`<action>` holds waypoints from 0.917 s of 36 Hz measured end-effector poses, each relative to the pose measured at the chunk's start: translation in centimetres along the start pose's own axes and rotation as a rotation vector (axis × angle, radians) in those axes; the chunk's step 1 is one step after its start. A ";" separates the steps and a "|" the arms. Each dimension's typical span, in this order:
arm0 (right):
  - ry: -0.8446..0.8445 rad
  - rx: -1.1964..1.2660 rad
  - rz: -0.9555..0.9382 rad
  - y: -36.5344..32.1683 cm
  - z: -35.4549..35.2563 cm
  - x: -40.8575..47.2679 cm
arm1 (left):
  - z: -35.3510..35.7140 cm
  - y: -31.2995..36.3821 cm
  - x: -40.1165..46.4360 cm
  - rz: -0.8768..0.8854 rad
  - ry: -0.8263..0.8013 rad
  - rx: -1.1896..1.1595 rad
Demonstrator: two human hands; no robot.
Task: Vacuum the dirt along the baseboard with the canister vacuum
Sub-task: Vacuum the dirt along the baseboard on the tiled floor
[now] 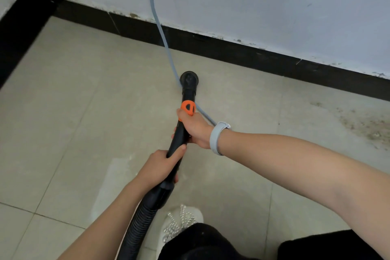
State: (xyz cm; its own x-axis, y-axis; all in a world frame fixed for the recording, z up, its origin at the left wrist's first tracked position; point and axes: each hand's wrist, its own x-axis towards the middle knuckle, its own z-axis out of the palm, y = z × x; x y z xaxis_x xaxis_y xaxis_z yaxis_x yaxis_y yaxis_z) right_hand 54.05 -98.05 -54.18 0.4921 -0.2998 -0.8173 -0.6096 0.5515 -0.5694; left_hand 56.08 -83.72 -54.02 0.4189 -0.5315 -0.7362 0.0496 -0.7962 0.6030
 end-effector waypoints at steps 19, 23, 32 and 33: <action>0.325 0.659 0.065 7.5 -15.5 -8.7 | 9.7 8.2 1.3 0.100 -0.633 0.438; 0.280 0.680 0.075 8.2 -14.9 -8.6 | 9.2 7.4 1.0 0.094 -0.637 0.443; 0.271 0.580 -0.004 2.7 -18.2 -4.4 | 10.7 10.9 3.8 0.176 -0.278 0.358; 0.279 0.583 -0.015 2.0 -18.9 -3.9 | 11.0 11.8 4.4 0.191 -0.250 0.378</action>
State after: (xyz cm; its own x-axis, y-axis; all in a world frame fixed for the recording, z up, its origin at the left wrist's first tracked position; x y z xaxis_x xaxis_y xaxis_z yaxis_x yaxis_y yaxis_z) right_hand 39.14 -110.45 -53.81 0.2704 -0.4582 -0.8467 -0.1275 0.8547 -0.5033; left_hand 48.57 -98.63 -53.48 0.1561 -0.6943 -0.7026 -0.3588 -0.7026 0.6146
